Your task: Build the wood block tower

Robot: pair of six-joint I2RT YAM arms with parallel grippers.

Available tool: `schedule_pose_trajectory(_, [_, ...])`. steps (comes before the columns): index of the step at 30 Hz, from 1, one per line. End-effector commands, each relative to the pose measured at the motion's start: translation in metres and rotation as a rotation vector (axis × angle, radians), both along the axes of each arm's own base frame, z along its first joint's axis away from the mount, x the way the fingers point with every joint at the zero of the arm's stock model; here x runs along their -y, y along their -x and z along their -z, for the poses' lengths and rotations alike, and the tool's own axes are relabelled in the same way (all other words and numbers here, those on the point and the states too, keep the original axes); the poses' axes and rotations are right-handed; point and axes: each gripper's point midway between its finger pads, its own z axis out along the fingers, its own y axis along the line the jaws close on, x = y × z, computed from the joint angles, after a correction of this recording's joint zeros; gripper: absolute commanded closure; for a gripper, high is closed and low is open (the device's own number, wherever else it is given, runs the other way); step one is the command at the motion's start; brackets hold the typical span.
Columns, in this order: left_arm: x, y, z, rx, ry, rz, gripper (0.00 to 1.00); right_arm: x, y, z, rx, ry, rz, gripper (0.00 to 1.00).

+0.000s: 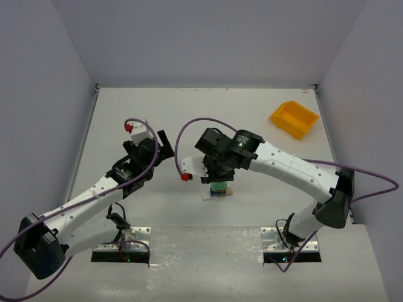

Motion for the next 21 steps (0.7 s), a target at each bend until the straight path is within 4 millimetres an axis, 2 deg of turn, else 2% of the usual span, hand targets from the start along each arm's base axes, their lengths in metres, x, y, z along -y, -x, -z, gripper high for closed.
schedule_pose_trajectory(1, [-0.004, -0.001, -0.014, 0.048, 0.03, -0.023, 0.0, -0.001, -0.006, 0.003, 0.035, 0.01, 0.045, 0.92])
schedule_pose_trajectory(7, [-0.005, 0.0, -0.013, 0.049, 0.032, -0.027, 0.0, 0.004, -0.014, 0.015, 0.08, 0.045, 0.101, 0.91])
schedule_pose_trajectory(21, [-0.006, 0.001, -0.013, 0.05, 0.031, -0.029, 0.0, -0.006, -0.006, 0.01, 0.026, 0.004, 0.12, 0.92])
